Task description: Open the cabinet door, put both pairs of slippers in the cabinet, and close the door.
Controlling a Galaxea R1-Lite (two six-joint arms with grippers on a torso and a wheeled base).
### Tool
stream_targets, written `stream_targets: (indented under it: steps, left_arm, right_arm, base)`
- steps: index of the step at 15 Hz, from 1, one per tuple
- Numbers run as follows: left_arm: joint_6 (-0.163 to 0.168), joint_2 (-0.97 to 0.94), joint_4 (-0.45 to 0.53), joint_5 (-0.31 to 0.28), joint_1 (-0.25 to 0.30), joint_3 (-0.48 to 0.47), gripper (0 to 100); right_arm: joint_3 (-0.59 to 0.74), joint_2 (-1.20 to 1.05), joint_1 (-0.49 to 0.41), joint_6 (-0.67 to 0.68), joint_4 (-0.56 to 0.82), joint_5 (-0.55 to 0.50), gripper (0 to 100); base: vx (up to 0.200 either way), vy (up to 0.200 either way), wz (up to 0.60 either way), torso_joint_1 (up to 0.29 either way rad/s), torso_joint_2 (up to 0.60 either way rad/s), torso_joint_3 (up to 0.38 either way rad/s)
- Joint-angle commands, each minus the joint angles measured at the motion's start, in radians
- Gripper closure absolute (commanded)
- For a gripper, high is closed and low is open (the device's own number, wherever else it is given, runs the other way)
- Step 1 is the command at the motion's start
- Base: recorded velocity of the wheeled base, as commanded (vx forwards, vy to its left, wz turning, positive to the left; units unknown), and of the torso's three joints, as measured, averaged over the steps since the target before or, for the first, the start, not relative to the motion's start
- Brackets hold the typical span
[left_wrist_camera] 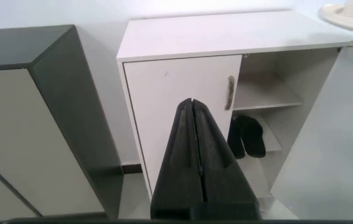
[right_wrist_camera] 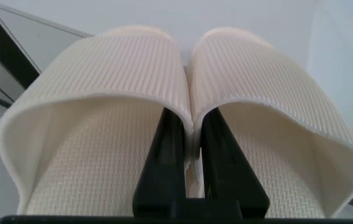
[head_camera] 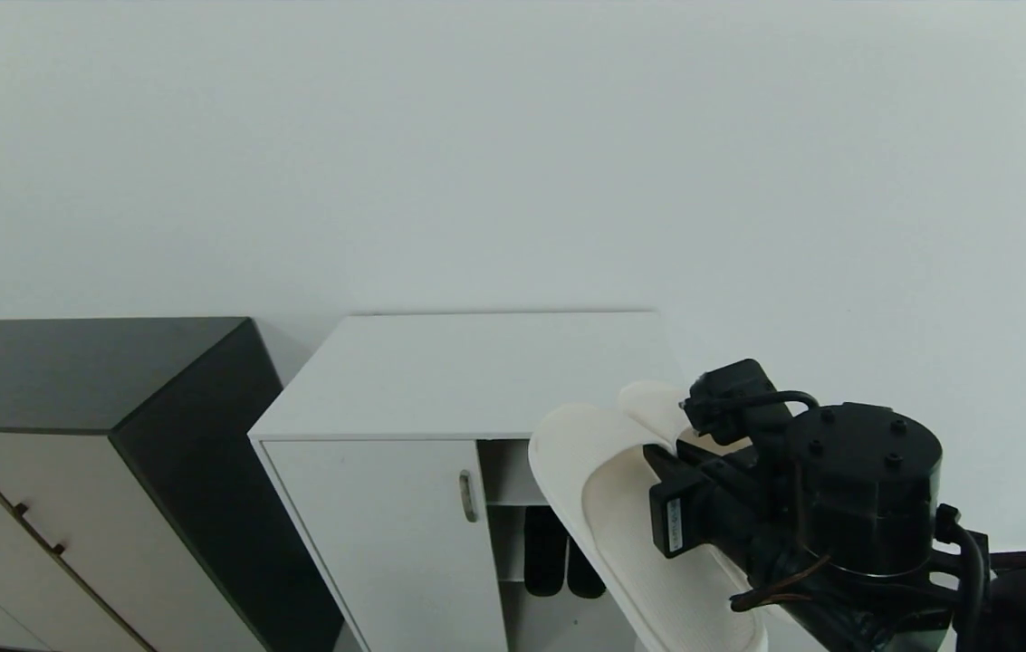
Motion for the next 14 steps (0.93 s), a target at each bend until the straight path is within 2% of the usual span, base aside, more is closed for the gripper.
stream_targets:
  steps: [1,9,14]
  left_arm:
    - [0.0,0.001,0.001,0.002,-0.001,0.0,100]
    - [-0.002,0.001,0.001,0.002,-0.001,0.0,100]
    - [-0.002,0.001,0.001,0.002,-0.001,0.0,100]
  right_arm:
    - [0.017,-0.005,0.003,-0.005,-0.025,0.006,100]
    - [0.149,-0.1,0.12,-0.007,-0.055,0.066,100]
    - [0.152,-0.068,0.113,-0.004,-0.058,0.069,100]
  base:
    - [0.0,0.0,0.0,0.0,0.0,0.0]
    - [0.0,0.0,0.0,0.0,0.0,0.0]
    - [0.0,0.0,0.0,0.0,0.0,0.0]
